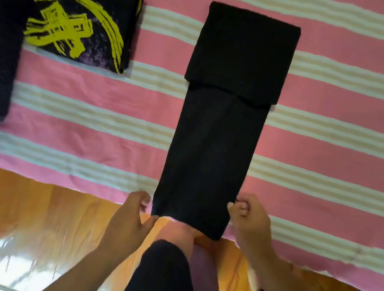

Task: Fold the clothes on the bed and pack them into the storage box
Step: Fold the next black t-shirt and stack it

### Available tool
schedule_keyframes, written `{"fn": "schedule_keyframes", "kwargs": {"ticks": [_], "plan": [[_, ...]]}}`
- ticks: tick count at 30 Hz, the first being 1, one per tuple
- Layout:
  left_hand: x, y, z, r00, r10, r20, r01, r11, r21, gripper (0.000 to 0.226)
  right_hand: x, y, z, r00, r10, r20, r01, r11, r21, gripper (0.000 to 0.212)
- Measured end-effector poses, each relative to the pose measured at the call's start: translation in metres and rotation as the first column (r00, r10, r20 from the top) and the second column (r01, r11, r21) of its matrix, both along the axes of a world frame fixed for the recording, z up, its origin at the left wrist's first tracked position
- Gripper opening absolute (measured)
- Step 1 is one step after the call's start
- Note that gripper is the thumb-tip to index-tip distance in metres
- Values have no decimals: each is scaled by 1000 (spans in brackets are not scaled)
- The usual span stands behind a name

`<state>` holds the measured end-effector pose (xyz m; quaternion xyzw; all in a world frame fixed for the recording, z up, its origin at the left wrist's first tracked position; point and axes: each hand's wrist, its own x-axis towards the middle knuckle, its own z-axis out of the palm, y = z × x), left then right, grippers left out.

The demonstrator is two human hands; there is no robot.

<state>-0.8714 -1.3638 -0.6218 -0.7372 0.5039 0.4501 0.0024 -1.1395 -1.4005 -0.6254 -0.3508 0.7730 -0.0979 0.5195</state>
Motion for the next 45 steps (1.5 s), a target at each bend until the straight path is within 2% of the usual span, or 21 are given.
{"fn": "schedule_keyframes", "kwargs": {"ticks": [2,4,6,9,12,14,16,17,19,20,22,24,29,31,35,37,39,43,44,45], "plan": [[-3,7,-7,971,227,-74,-223,973,61,22,15,17,-3,995,-92,-37,91,995,-36,12],[-4,3,-16,923,368,-112,-351,925,147,12,28,21,-7,980,-180,-87,179,984,-17,14],[-3,4,-20,941,319,-113,-303,943,137,14,36,29,-13,978,-174,-114,182,981,63,15],[1,4,-14,948,258,-184,-239,964,116,13,42,35,-7,972,-225,-65,232,965,120,22],[9,12,-2,895,343,-286,-317,939,135,14,43,48,13,973,-225,-55,227,973,41,21],[8,14,7,817,449,-362,-380,891,246,17,45,54,21,977,-199,-71,203,978,44,19],[4,19,5,774,520,-362,-414,848,331,17,47,62,12,946,-324,-13,323,939,121,15],[2,22,-1,811,492,-316,-406,863,302,18,47,65,7,913,-407,22,398,903,164,13],[1,28,-13,946,288,-147,-271,954,130,21,47,70,-3,845,-526,96,502,843,192,11],[1,31,-18,982,176,-66,-174,984,37,26,45,73,-9,818,-557,141,531,827,187,10],[4,40,-30,999,9,31,-5,992,-125,39,40,80,-18,789,-580,201,548,814,195,12],[6,41,-39,992,-84,92,101,975,-199,39,35,84,-24,766,-596,240,557,802,215,17],[10,39,-49,926,-333,176,371,885,-280,10,25,92,-22,783,-576,234,540,817,203,26],[16,43,-49,893,-402,199,446,846,-292,14,21,97,-21,800,-566,199,533,823,197,25],[19,49,-45,932,-321,171,360,880,-310,8,27,98,-20,825,-527,205,505,849,154,12],[15,49,-41,953,-273,130,302,896,-325,13,33,97,-23,825,-530,197,508,848,150,7],[14,50,-39,948,-275,159,314,888,-337,15,36,96,-26,800,-572,181,551,820,153,10],[20,53,-47,829,-413,377,531,794,-297,13,34,98,-27,730,-671,127,645,739,196,14],[21,52,-48,783,-465,413,591,762,-263,12,33,97,-27,741,-662,113,634,745,210,18],[22,51,-48,737,-520,432,650,721,-240,14,30,95,-28,812,-581,62,559,803,208,23]]}}
